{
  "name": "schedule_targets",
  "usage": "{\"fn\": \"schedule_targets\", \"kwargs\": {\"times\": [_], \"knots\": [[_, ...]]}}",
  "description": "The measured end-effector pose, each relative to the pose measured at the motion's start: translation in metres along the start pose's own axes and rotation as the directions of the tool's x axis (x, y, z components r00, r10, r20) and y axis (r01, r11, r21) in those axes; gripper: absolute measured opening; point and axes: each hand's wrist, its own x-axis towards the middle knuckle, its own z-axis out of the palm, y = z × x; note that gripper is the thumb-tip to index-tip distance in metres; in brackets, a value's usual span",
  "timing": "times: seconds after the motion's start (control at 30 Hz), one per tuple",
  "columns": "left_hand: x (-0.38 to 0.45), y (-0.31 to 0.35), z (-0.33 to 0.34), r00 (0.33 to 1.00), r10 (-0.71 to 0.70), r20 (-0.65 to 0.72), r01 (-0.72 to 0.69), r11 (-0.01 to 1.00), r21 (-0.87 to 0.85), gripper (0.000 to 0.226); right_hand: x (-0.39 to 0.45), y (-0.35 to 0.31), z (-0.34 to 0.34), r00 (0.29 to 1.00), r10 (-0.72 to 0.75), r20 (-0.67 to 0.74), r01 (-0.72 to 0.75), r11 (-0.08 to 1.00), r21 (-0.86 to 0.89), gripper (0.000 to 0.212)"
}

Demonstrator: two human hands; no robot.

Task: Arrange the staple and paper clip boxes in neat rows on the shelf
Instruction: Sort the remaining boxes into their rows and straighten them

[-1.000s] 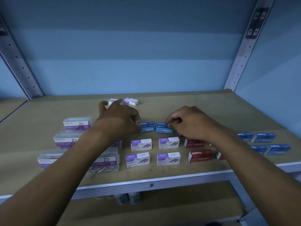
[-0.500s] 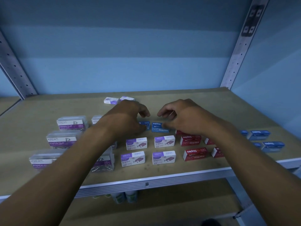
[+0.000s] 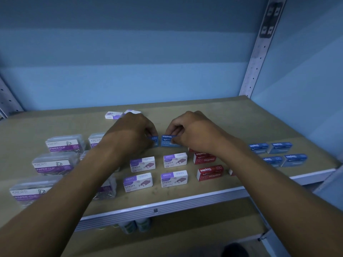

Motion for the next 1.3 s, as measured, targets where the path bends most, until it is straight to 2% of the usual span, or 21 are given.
{"fn": "schedule_targets", "kwargs": {"times": [0.17,0.3,0.53,0.67,0.87,1.0,1.3], "knots": [[0.007,0.017,-0.011,0.995,-0.025,-0.092,0.019,0.998,-0.06,0.021,-0.007,0.012,-0.032,0.99,0.016,-0.143,0.0,0.994,0.109,0.022],[0.02,0.046,-0.016,0.995,-0.012,-0.103,0.004,0.997,-0.075,0.022,-0.02,0.034,-0.06,0.978,0.065,-0.198,-0.04,0.991,0.127,0.024],[0.049,0.111,-0.009,0.994,0.063,-0.094,-0.076,0.986,-0.147,0.015,-0.053,0.087,-0.099,0.954,0.152,-0.257,-0.147,0.988,0.041,0.023],[0.062,0.147,0.009,0.988,0.129,-0.088,-0.144,0.973,-0.18,0.021,-0.071,0.112,-0.114,0.948,0.175,-0.266,-0.194,0.98,-0.046,0.024],[0.078,0.183,0.039,0.979,0.2,-0.045,-0.205,0.964,-0.166,0.052,-0.091,0.141,-0.126,0.936,0.221,-0.274,-0.247,0.967,-0.067,0.027],[0.084,0.194,0.055,0.97,0.24,-0.041,-0.244,0.959,-0.145,0.065,-0.097,0.153,-0.129,0.94,0.213,-0.268,-0.244,0.966,-0.089,0.029],[0.093,0.209,0.073,0.948,0.314,-0.048,-0.318,0.942,-0.105,0.066,-0.099,0.166,-0.127,0.942,0.258,-0.216,-0.282,0.955,-0.088,0.027]]}}
